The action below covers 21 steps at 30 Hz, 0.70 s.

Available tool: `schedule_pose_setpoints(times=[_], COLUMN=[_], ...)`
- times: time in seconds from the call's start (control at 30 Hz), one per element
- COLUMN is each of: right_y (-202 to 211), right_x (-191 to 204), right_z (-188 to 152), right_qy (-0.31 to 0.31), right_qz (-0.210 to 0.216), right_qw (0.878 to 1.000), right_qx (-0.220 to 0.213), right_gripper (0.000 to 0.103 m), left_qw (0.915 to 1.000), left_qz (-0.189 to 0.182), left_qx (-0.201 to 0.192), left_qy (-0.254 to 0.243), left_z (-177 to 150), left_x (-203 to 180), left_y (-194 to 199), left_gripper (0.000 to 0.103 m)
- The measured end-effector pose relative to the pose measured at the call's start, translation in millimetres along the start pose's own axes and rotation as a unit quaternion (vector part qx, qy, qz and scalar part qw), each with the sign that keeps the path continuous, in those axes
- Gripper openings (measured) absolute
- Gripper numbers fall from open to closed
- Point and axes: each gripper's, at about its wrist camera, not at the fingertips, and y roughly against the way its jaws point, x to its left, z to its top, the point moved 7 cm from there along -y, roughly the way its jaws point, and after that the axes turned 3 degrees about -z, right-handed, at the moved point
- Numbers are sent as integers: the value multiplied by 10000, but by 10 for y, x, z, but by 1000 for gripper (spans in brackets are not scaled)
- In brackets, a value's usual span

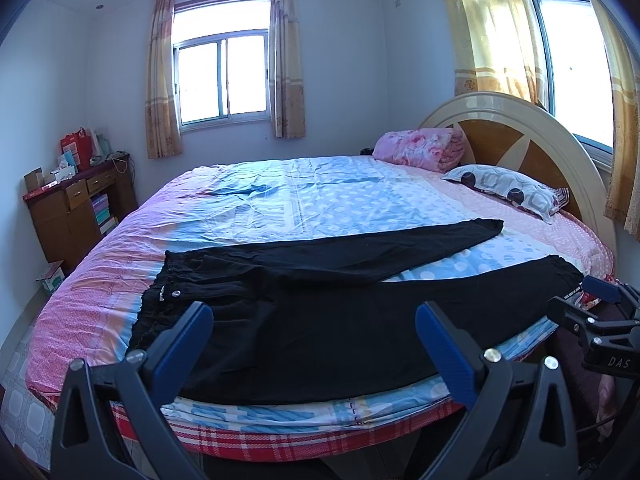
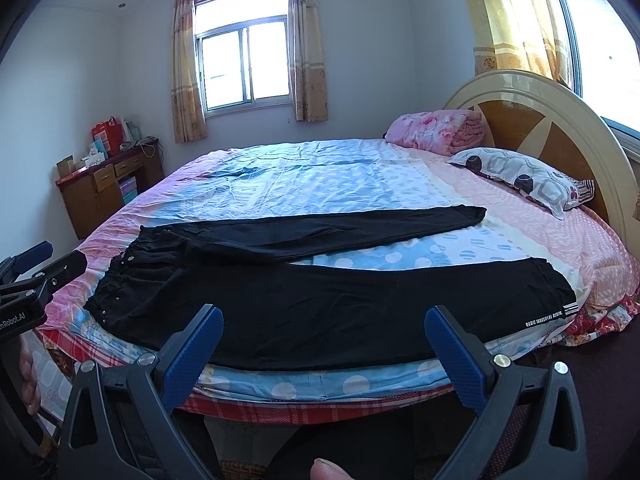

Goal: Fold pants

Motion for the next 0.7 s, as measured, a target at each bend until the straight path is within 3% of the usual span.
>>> schedule_pose_setpoints(times=[0.47,0.7], right_y=[-69,-193], right_x=[-19,-27], right_z=[-39,-110], right_qy=[15,80], right_qz=[-29,-98], right_qw=[9999,9997], right_qx=[99,202], right_gripper=[102,102], left_qw=[10000,9997], left_qz=[-27,-115], left_qx=[52,211], left_qy=[-9,-39], left_z=[-64,-169], left_x=[-27,-4], left_y=[-49,-281], left_gripper=[103,103])
